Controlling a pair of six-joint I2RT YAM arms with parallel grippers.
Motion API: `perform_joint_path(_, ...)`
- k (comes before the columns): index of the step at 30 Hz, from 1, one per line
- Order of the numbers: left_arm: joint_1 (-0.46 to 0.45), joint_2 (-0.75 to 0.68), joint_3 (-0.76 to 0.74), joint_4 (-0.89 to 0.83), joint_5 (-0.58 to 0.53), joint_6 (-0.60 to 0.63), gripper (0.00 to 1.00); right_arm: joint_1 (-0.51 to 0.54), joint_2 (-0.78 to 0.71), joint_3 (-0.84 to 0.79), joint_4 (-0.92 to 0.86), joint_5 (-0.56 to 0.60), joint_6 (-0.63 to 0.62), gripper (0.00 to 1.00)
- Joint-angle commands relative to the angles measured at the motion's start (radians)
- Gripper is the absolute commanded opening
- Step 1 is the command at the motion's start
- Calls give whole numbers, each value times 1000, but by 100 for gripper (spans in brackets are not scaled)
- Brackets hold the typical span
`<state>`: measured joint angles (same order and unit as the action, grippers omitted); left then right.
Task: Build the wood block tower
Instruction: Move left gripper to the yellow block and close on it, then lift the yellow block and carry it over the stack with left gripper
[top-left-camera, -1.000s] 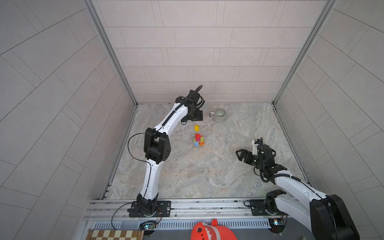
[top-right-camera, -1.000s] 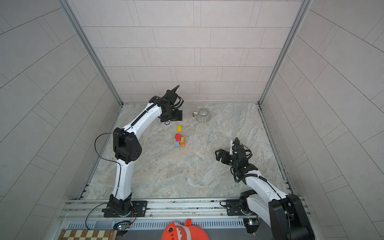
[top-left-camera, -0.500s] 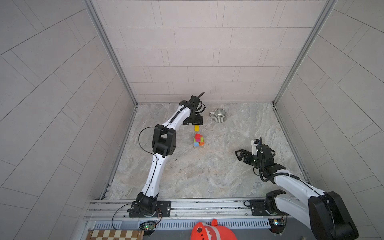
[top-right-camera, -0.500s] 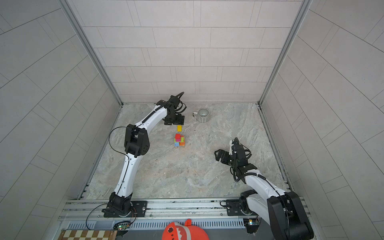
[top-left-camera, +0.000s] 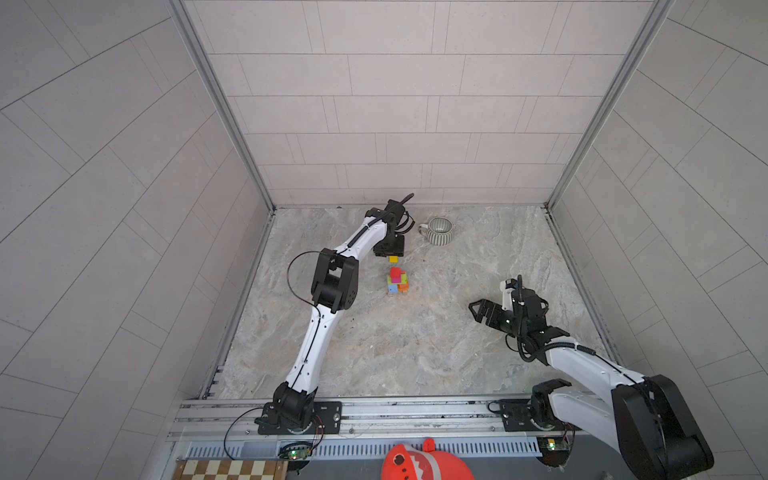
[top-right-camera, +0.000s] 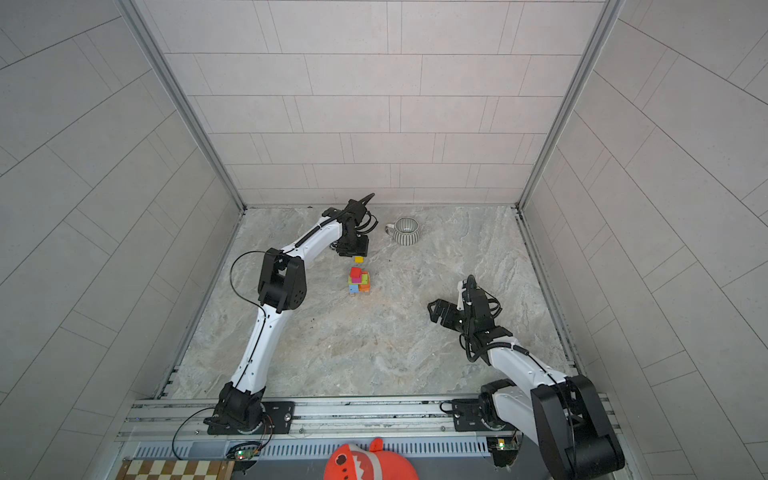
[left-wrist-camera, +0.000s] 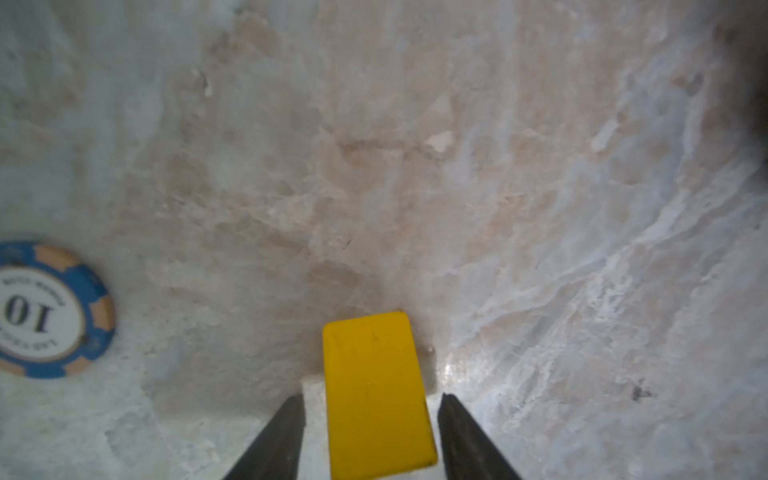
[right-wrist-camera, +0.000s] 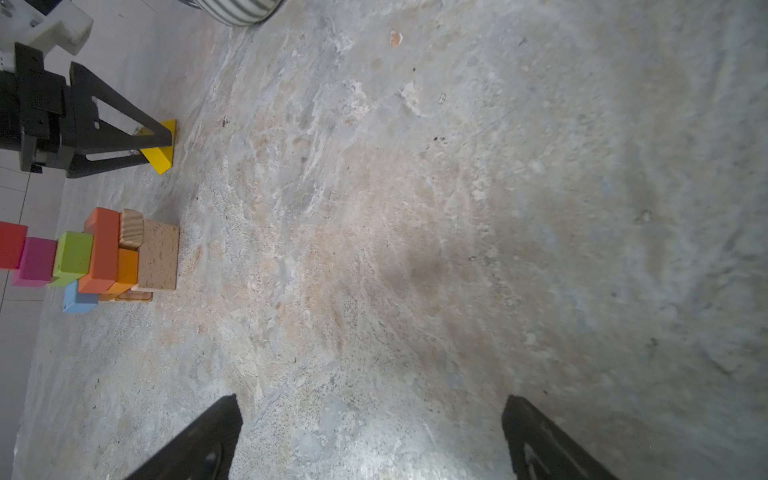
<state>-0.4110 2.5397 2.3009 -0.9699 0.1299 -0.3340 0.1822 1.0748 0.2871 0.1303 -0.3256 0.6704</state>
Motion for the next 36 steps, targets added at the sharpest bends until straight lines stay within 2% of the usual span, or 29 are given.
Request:
perform_joint_path(1,-4,-2,0,-7,-25,-6,41,-3,-7,0,-6,14,-1,100)
perform_joint_path(4,-3,-20,-8,-11,-34,-4,33,-3,-1,6,-15,16,-6,99)
perform_joint_path(9,6,-88,-26,-30,-58,5,27,-3,8,19,-33,17,-14,100)
perform_joint_path(14,32,-191,-59,-56,-52,-4,27,-3,9,41,-66,18,-31,99)
perform_joint_path(19,46,-289,-60,-133,-107,-19,26,-2,11,58,-84,17,-45,100)
perform_joint_path(24,46,-369,-70,-195,-71,-22,26,-1,23,81,-113,13,-55,100)
perform_joint_path(30,30,-490,-196,-196,-22,-35,26,-1,20,95,-117,-12,-53,100)
perform_joint_path(36,-33,-591,-344,-154,-7,-53,26,4,37,122,-123,-24,-55,99)
